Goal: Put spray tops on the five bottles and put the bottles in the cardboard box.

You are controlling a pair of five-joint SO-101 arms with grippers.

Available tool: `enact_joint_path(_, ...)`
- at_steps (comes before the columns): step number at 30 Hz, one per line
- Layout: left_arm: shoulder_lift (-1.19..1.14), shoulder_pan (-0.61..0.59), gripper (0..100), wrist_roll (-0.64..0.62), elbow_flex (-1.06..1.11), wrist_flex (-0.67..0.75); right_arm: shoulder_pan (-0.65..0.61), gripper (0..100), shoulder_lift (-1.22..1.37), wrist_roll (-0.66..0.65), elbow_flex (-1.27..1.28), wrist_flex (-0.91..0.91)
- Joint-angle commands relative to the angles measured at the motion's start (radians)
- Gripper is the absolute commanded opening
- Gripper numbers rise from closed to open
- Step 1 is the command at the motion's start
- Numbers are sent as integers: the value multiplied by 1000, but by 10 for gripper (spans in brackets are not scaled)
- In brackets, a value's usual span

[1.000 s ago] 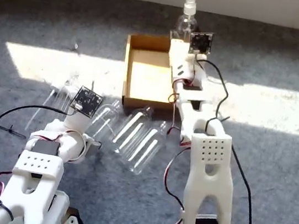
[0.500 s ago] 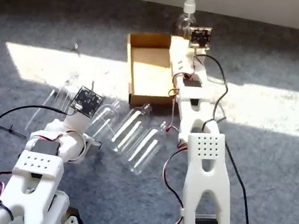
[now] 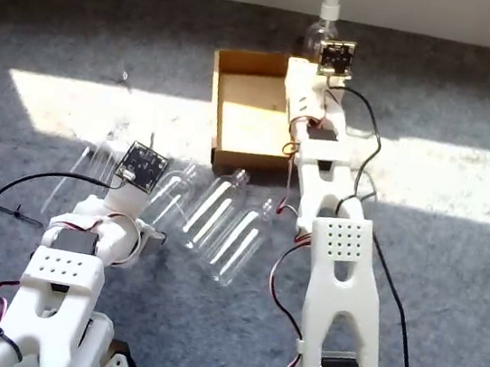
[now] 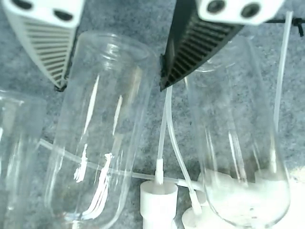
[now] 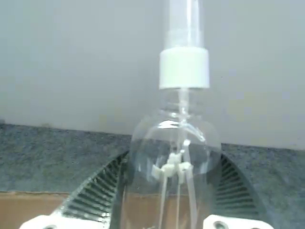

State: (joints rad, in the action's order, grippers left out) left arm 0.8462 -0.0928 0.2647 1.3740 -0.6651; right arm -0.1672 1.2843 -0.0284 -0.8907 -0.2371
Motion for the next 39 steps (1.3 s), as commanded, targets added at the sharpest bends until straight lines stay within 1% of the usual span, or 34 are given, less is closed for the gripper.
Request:
enact_joint_path(1,4,-4,280,5,-4,32,16,191,-27,3,-56,4)
enact_joint_path(7,4,-4,280,5,-4,44,21,196,-28,-5,-56,4)
enact_joint_path(11,4,-4,280,5,-4,44,35,196,-28,-64,-58,4)
enact_joint_path(17,4,-4,280,5,-4,44,33,205,-28,-68,-58,8)
enact_joint_path(19,4,-4,280,5,-4,44,35,229,-38,-68,-58,96)
enact_joint_path(21,4,-4,280,5,-4,44,35,248,-74,-58,-58,208)
enact_joint_path(22,4,-4,280,5,-4,44,35,254,-90,-38,-58,232)
enact_joint_path(25,4,-4,280,5,-4,44,44,258,-125,9,-58,237)
enact_joint_path(35,4,-4,280,5,-4,48,50,260,-139,9,-58,236)
enact_joint_path(39,4,-4,280,5,18,97,50,260,-139,9,-58,239)
